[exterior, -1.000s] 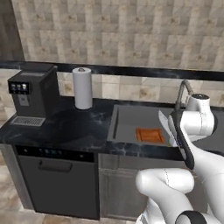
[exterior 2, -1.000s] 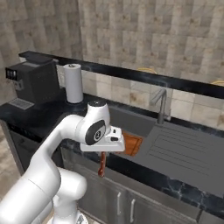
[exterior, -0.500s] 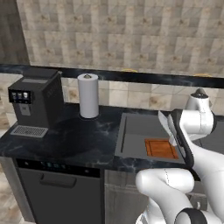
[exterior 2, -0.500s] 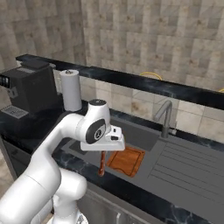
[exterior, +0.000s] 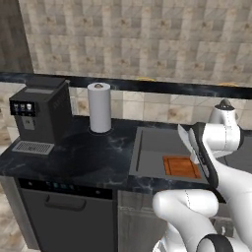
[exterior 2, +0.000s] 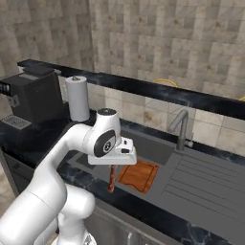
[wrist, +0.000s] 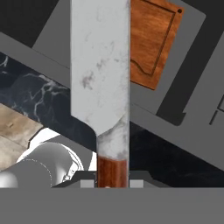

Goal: Move the cutting board and knife to the sink. Then move spray from the cabinet to the counter.

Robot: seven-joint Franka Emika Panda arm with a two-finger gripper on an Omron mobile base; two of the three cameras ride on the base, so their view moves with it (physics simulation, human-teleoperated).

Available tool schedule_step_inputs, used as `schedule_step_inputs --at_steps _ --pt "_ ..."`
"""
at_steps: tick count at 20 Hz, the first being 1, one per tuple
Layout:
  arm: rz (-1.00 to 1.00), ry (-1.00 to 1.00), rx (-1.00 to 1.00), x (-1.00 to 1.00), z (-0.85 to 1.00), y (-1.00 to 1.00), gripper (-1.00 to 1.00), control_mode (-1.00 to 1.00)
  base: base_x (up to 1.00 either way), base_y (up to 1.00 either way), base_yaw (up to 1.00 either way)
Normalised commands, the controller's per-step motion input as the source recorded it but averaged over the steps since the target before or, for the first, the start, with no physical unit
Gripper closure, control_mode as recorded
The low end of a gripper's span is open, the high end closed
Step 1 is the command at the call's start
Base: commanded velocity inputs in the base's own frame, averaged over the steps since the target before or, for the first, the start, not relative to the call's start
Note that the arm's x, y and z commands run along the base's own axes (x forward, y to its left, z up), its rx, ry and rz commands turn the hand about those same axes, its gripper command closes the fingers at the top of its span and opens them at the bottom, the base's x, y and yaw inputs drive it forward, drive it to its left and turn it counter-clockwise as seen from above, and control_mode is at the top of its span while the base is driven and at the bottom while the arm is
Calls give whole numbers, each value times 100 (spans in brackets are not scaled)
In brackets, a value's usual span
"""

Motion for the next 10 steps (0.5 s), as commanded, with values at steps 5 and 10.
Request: schedule_step_inputs --at_steps 5,10 --pt "0 0 0 0 0 0 100 100 0 0 0" --pt "0 0 0 0 0 0 100 100 0 0 0"
